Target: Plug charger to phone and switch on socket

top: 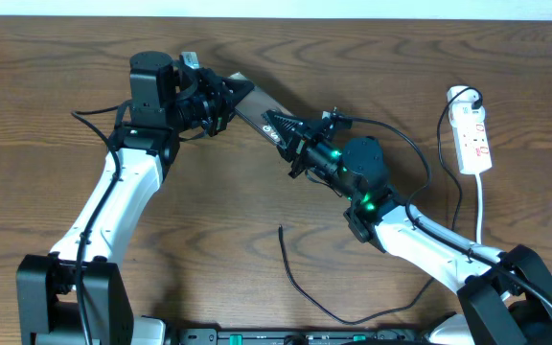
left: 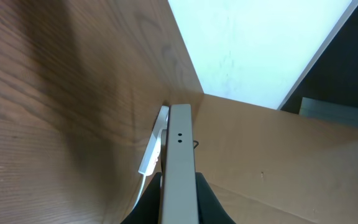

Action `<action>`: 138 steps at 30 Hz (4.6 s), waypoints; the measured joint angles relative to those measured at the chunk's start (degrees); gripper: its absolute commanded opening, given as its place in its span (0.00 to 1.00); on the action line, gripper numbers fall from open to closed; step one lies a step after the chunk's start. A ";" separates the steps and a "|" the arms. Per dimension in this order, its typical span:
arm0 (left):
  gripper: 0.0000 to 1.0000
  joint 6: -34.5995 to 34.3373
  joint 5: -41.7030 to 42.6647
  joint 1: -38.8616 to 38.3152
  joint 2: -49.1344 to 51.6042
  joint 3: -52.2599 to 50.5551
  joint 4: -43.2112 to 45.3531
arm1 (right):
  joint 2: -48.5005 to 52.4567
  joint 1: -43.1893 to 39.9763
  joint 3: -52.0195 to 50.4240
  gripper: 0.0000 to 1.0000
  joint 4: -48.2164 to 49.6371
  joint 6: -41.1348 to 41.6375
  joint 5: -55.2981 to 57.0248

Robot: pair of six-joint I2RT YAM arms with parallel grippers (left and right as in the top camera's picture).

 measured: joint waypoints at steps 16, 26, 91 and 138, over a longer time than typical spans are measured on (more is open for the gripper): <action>0.07 2.16 3.96 7.04 0.00 0.00 0.11 | 0.00 -3.02 0.00 0.99 0.42 -4.11 -6.47; 0.07 11.56 22.43 24.76 0.00 0.00 0.28 | 0.00 -13.92 0.02 0.99 -1.44 -33.18 -28.39; 0.07 21.92 41.38 37.24 0.00 0.00 3.76 | 18.29 18.40 25.51 0.45 -94.29 -59.36 14.36; 0.07 21.92 41.38 37.24 0.00 0.00 3.65 | 19.91 17.64 26.16 0.01 -92.17 -57.24 15.02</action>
